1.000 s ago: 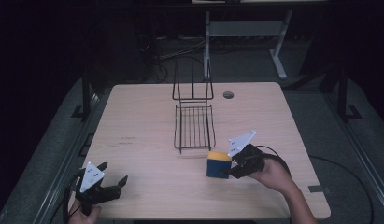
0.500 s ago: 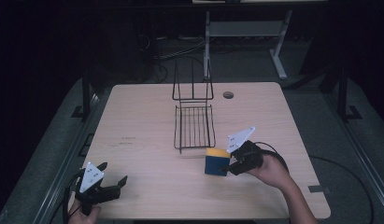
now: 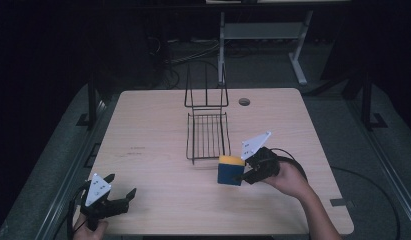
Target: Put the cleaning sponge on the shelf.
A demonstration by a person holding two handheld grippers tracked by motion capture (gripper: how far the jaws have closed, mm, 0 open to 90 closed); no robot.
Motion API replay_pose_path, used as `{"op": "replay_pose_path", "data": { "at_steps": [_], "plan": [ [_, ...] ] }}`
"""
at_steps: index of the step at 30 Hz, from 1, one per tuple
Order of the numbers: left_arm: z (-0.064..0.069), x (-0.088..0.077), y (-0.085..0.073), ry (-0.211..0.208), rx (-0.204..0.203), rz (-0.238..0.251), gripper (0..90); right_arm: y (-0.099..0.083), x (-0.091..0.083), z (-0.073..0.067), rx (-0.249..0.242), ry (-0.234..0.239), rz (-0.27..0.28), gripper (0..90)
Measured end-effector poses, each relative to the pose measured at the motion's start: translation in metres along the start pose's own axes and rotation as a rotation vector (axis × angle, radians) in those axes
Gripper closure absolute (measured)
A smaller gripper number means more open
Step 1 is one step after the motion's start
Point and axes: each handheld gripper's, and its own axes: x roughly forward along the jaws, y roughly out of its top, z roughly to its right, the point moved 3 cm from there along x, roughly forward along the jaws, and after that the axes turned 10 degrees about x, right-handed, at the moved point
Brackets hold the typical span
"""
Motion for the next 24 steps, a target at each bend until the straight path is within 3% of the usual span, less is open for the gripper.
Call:
{"op": "replay_pose_path", "data": {
  "at_steps": [24],
  "plan": [
    [-0.001,-0.001,0.0,0.005,0.001,0.005,14.1,0.031,-0.002,0.01,-0.029,0.006,-0.009,56.0]
  ]
}}
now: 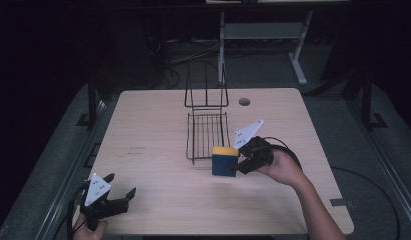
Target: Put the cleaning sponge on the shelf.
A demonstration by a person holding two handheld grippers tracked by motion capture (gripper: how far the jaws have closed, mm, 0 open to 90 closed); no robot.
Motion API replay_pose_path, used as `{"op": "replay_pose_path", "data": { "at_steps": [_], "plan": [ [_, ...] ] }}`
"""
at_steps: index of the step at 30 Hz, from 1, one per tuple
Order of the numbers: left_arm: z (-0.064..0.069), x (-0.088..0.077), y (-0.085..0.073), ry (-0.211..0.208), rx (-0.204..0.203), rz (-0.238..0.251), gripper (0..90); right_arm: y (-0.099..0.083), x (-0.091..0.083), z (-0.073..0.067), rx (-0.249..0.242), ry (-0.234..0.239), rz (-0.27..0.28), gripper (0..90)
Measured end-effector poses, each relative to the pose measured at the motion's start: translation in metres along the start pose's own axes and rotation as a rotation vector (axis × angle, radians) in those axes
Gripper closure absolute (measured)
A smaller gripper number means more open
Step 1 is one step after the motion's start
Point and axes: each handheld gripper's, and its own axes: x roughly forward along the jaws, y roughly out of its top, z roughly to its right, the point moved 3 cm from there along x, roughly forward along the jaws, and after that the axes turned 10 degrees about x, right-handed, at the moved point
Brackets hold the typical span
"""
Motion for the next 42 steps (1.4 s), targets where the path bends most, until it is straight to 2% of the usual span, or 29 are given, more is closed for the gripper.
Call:
{"op": "replay_pose_path", "data": {
  "at_steps": [6,19,22,31,38,42],
  "plan": [
    [0.0,-0.001,0.0,0.004,-0.003,0.001,14.1,0.004,0.004,0.002,-0.009,0.005,-0.006,56.0],
    [0.0,-0.001,0.0,0.005,-0.002,0.001,14.1,0.018,0.001,0.006,-0.005,0.013,0.003,56.1],
    [0.0,-0.001,0.0,0.005,-0.001,0.002,14.1,0.022,0.002,0.008,-0.014,0.01,0.0,56.0],
    [-0.001,-0.001,0.0,0.007,-0.006,0.003,14.1,0.024,0.006,0.019,0.005,0.009,0.003,56.1],
    [-0.001,-0.001,0.0,0.005,-0.005,0.003,14.1,0.034,0.003,0.027,0.011,0.005,0.029,56.1],
    [-0.001,-0.001,0.0,0.004,-0.004,0.003,14.1,0.04,0.004,0.032,0.007,-0.001,0.022,56.1]
  ]
}}
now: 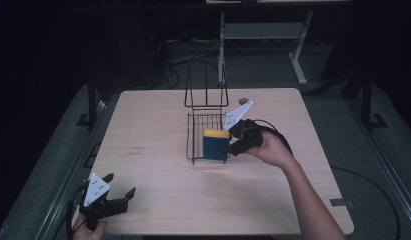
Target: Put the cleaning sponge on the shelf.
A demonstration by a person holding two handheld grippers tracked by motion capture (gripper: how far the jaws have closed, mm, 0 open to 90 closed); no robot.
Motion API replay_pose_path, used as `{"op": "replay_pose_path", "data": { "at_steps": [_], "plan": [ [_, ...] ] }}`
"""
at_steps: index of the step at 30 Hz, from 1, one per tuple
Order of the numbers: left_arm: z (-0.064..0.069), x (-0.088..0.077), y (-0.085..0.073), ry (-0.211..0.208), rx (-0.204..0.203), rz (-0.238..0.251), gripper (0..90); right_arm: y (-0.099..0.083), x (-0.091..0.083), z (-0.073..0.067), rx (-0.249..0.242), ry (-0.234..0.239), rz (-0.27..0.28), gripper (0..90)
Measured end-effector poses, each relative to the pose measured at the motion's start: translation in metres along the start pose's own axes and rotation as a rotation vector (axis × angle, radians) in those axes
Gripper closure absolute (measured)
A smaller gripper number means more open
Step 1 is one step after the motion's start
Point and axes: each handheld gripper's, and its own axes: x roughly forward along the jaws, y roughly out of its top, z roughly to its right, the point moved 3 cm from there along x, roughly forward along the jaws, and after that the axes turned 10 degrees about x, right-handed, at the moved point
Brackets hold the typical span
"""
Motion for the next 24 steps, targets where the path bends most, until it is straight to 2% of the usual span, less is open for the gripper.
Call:
{"op": "replay_pose_path", "data": {
  "at_steps": [6,8,12,14,17,24],
  "plan": [
    [-0.001,0.0,0.0,0.001,0.001,0.002,14.1,0.005,0.003,0.008,0.025,-0.005,-0.016,56.0],
    [-0.001,0.0,0.0,0.001,0.0,0.003,14.1,0.008,0.004,0.011,0.01,-0.007,-0.005,56.1],
    [-0.001,-0.001,0.0,0.002,0.001,0.004,14.1,0.01,0.006,0.018,0.022,-0.012,-0.007,56.0],
    [-0.001,-0.001,0.0,0.003,0.0,0.004,14.1,0.011,0.006,0.022,0.021,-0.016,-0.002,56.0],
    [-0.001,-0.001,-0.001,0.004,-0.001,0.001,14.1,0.01,0.007,0.024,0.057,-0.013,-0.018,56.0],
    [-0.002,-0.001,-0.001,0.004,-0.002,0.006,14.1,0.008,0.013,0.034,0.06,-0.017,-0.012,56.0]
  ]
}}
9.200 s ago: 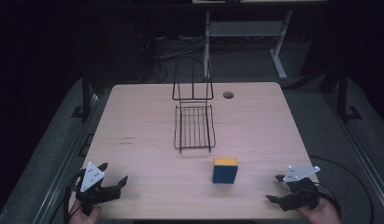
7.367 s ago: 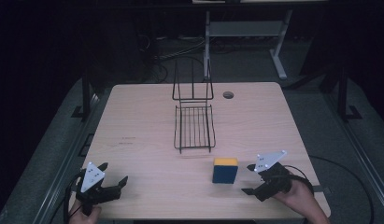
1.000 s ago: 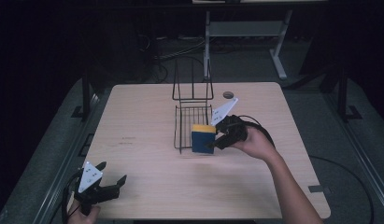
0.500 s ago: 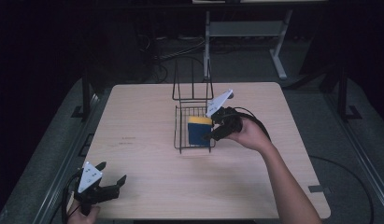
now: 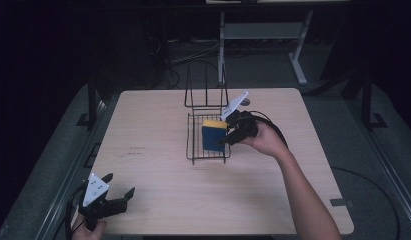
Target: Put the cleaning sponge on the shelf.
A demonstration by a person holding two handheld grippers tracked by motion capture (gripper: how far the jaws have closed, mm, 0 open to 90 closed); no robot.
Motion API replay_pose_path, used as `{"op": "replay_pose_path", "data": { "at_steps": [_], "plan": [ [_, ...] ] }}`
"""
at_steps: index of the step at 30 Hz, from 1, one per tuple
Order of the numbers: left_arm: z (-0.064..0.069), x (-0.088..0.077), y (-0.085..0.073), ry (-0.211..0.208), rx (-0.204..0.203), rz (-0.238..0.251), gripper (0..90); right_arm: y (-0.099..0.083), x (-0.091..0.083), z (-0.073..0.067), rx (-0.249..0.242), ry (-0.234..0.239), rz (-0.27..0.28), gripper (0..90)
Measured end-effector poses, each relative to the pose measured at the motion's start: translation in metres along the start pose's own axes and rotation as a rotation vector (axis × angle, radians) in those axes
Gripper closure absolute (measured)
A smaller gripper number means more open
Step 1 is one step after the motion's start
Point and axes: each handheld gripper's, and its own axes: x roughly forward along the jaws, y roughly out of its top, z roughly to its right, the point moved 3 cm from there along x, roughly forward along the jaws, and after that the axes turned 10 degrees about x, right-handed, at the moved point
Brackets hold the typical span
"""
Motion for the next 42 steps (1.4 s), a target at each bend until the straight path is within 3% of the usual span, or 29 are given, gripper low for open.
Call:
{"op": "replay_pose_path", "data": {
  "at_steps": [19,30,42],
  "plan": [
    [0.0,0.0,0.0,-0.002,-0.005,0.0,14.1,-0.005,0.017,0.023,0.045,-0.013,-0.01,56.0],
    [-0.001,-0.001,-0.001,-0.001,-0.006,0.0,14.1,-0.008,0.025,0.032,0.045,-0.03,-0.024,55.9],
    [-0.003,0.0,-0.002,-0.001,-0.016,-0.005,14.1,-0.011,0.035,0.038,0.072,-0.014,-0.015,55.9]
  ]
}}
